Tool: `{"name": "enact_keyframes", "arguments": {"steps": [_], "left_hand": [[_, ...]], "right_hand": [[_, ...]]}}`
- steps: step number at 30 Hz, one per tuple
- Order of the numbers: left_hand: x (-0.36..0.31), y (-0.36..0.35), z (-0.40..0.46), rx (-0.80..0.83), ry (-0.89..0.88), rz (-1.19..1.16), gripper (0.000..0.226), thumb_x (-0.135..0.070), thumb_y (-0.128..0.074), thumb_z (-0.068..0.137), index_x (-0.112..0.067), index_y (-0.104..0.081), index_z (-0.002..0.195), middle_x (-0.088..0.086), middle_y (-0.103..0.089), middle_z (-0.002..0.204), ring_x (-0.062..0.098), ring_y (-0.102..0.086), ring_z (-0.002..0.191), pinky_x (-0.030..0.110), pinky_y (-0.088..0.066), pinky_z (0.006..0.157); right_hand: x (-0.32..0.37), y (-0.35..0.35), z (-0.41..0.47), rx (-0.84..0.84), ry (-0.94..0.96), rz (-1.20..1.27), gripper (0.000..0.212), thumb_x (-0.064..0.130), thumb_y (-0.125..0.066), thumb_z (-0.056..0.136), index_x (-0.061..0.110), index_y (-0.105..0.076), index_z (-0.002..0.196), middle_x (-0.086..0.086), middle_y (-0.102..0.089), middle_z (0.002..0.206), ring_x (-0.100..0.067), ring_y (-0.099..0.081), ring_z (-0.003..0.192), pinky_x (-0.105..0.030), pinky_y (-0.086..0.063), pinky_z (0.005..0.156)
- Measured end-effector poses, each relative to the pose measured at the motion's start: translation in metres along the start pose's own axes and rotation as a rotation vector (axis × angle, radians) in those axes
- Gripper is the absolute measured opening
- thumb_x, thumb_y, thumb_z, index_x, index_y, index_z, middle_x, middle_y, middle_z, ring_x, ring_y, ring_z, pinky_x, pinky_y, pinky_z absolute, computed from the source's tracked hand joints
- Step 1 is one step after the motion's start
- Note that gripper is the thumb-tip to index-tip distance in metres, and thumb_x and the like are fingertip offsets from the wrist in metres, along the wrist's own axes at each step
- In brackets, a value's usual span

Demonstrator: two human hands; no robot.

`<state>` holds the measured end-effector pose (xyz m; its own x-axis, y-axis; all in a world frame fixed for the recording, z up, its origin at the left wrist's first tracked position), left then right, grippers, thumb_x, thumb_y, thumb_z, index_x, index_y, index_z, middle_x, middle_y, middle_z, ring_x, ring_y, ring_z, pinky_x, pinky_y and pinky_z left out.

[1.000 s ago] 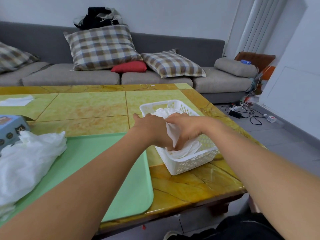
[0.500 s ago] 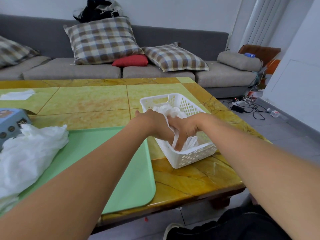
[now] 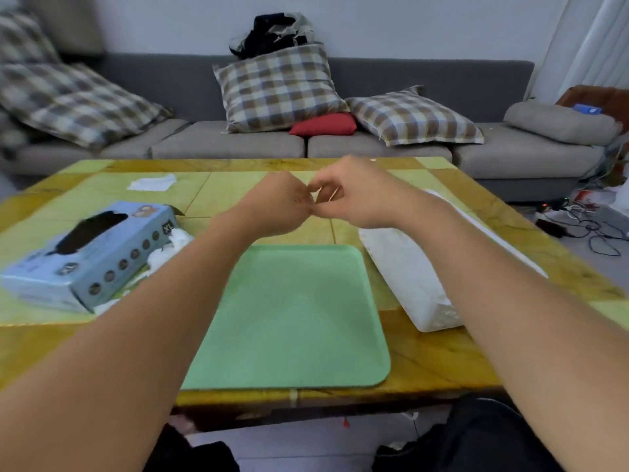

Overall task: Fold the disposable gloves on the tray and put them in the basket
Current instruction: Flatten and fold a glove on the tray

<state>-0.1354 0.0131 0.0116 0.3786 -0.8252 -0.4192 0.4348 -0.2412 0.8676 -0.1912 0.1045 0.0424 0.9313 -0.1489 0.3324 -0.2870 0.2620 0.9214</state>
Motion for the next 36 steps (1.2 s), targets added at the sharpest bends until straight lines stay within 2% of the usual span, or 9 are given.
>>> {"name": "enact_keyframes", "arguments": {"steps": [4, 10, 14, 17, 22, 27, 30, 34, 36], "left_hand": [[0.104, 0.036, -0.053, -0.045, 0.236, 0.096, 0.022, -0.006, -0.057, 0.09, -0.015, -0.076, 0.098, -0.001, -0.068, 0.092, 0.018, -0.062, 0.09, 0.025, -0.042, 0.076], [0.177, 0.06, -0.124, -0.027, 0.355, 0.099, 0.034, -0.007, -0.054, 0.095, -0.018, -0.066, 0.125, -0.004, -0.063, 0.115, 0.012, -0.057, 0.098, 0.023, -0.045, 0.078], [0.196, 0.052, -0.14, 0.083, 0.392, 0.119, 0.037, -0.018, -0.054, 0.101, -0.02, -0.056, 0.138, 0.0, -0.06, 0.136, 0.018, -0.057, 0.115, 0.024, -0.04, 0.091], [0.203, 0.044, -0.144, 0.122, 0.42, 0.033, 0.038, -0.017, -0.049, 0.103, -0.02, -0.051, 0.141, 0.002, -0.057, 0.136, 0.021, -0.055, 0.118, 0.03, -0.047, 0.094], [0.207, 0.047, -0.143, 0.071, 0.451, -0.129, 0.035, -0.015, -0.04, 0.105, -0.023, -0.051, 0.138, 0.0, -0.052, 0.13, 0.021, -0.065, 0.1, 0.027, -0.058, 0.058], [0.208, 0.047, -0.14, 0.101, 0.39, 0.007, 0.034, -0.013, -0.044, 0.104, -0.025, -0.056, 0.134, 0.003, -0.054, 0.138, 0.024, -0.057, 0.112, 0.029, -0.044, 0.084], [0.211, 0.046, -0.141, 0.115, 0.384, 0.06, 0.05, -0.003, -0.048, 0.1, -0.029, -0.048, 0.143, 0.005, -0.046, 0.144, 0.026, -0.049, 0.129, 0.03, -0.04, 0.092], [0.209, 0.041, -0.141, 0.162, 0.361, 0.125, 0.052, -0.006, -0.048, 0.099, -0.034, -0.046, 0.143, 0.002, -0.047, 0.143, 0.024, -0.053, 0.122, 0.036, -0.048, 0.096], [0.207, 0.038, -0.14, 0.173, 0.369, 0.125, 0.052, -0.007, -0.049, 0.099, -0.032, -0.046, 0.144, 0.0, -0.049, 0.142, 0.023, -0.054, 0.12, 0.036, -0.048, 0.096]], "right_hand": [[0.05, -0.078, 0.031, 0.013, 0.073, 0.005, 0.022, 0.032, -0.075, 0.087, 0.02, -0.077, 0.105, 0.0, -0.073, 0.095, -0.021, -0.068, 0.088, -0.037, -0.056, 0.083], [0.125, -0.166, 0.045, 0.287, 0.273, 0.085, 0.057, 0.04, -0.06, 0.1, 0.022, -0.044, 0.152, 0.0, -0.045, 0.157, -0.02, -0.045, 0.139, -0.032, -0.036, 0.111], [0.135, -0.209, 0.054, 0.402, 0.268, 0.044, 0.06, 0.05, -0.062, 0.096, 0.015, -0.053, 0.143, -0.006, -0.052, 0.147, -0.028, -0.051, 0.131, -0.04, -0.042, 0.105], [0.129, -0.215, 0.063, 0.301, 0.25, 0.075, 0.055, 0.038, -0.075, 0.089, 0.018, -0.061, 0.138, 0.0, -0.061, 0.141, -0.021, -0.058, 0.125, -0.034, -0.046, 0.101], [0.122, -0.193, 0.054, 0.016, 0.397, 0.055, 0.021, 0.026, -0.075, 0.091, 0.019, -0.079, 0.11, 0.001, -0.061, 0.139, -0.022, -0.053, 0.126, -0.035, -0.047, 0.093], [0.116, -0.167, 0.041, -0.113, 0.552, 0.078, 0.019, 0.031, -0.069, 0.094, 0.025, -0.08, 0.109, 0.003, -0.063, 0.131, -0.021, -0.052, 0.116, -0.039, -0.05, 0.082], [0.112, -0.175, 0.034, 0.053, 0.568, 0.017, 0.021, 0.026, -0.067, 0.097, 0.021, -0.078, 0.115, 0.003, -0.064, 0.119, -0.016, -0.055, 0.105, -0.034, -0.048, 0.083], [0.097, -0.197, 0.015, 0.465, 0.463, 0.104, 0.019, 0.022, -0.069, 0.096, 0.019, -0.078, 0.113, 0.017, -0.066, 0.114, 0.004, -0.059, 0.094, -0.013, -0.043, 0.086], [0.08, -0.188, 0.01, 0.548, 0.375, 0.153, 0.017, 0.025, -0.068, 0.097, 0.025, -0.079, 0.11, 0.022, -0.071, 0.106, 0.006, -0.063, 0.09, -0.015, -0.046, 0.086]]}}
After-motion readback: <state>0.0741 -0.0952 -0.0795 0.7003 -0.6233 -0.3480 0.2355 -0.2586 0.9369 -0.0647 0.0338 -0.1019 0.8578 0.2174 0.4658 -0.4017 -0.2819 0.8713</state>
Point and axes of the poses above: each hand's wrist, its own z-axis towards the middle knuckle, its own y-axis out of the back of the hand, x = y × z, the point moved 9 cm from there along z, towards the middle knuckle
